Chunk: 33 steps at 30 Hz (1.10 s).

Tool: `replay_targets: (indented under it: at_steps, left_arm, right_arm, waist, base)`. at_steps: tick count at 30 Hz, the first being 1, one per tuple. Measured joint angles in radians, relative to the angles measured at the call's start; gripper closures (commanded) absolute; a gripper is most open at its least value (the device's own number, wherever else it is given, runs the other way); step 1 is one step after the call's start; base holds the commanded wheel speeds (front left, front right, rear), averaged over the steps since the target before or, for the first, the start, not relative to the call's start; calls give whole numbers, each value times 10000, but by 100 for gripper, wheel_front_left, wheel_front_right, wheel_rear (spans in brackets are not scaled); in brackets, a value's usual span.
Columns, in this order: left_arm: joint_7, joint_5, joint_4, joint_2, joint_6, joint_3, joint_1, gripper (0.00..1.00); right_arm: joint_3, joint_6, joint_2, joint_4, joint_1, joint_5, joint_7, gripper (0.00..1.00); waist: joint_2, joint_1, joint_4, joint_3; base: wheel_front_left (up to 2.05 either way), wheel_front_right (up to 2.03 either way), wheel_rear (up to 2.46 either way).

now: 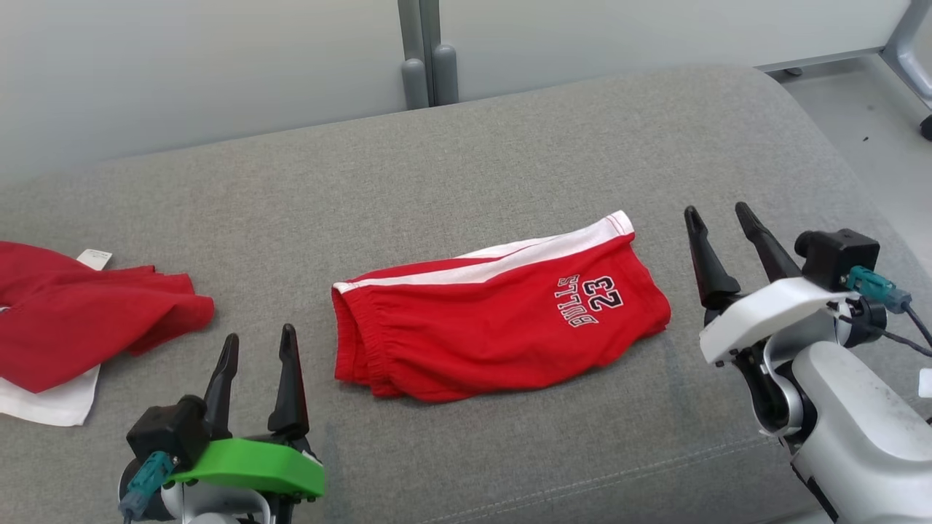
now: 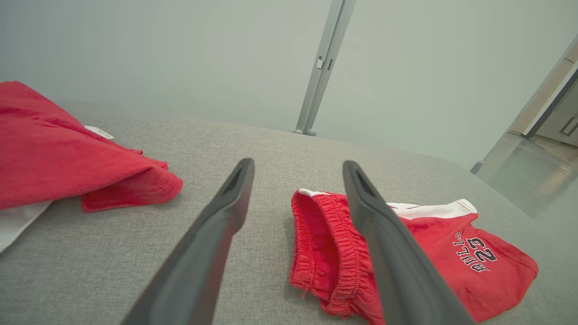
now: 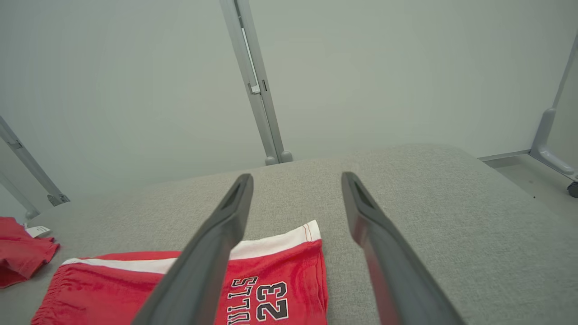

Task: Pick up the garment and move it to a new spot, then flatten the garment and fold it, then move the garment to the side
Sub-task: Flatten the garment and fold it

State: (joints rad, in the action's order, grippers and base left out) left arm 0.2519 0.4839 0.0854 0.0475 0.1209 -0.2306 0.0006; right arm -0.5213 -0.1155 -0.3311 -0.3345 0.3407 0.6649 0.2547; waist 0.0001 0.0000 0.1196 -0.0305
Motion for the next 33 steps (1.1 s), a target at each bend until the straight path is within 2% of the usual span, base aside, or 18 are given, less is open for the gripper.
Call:
replay_targets:
  at_steps: [7, 16, 33]
  left_arm:
    - [0, -834, -240, 0, 23, 293, 547, 0]
    - [0, -846, -378, 0, 25, 602, 1081, 0]
    - [0, -871, -723, -12, 25, 366, 1171, 0]
  right_arm:
    - [458, -23, -21, 669, -1019, -454, 0, 0]
    - [911, -82, -65, 1183, -1750, -815, 0, 0]
    - [1452, -86, -8, 1743, -2592, -1384, 0, 0]
  waist:
    - [0, 0, 81, 226]
    - [0, 0, 45, 252]
    - [0, 0, -456, 207]
  base:
    - [0, 0, 0]
    - [0, 0, 0]
    - [0, 0, 0]
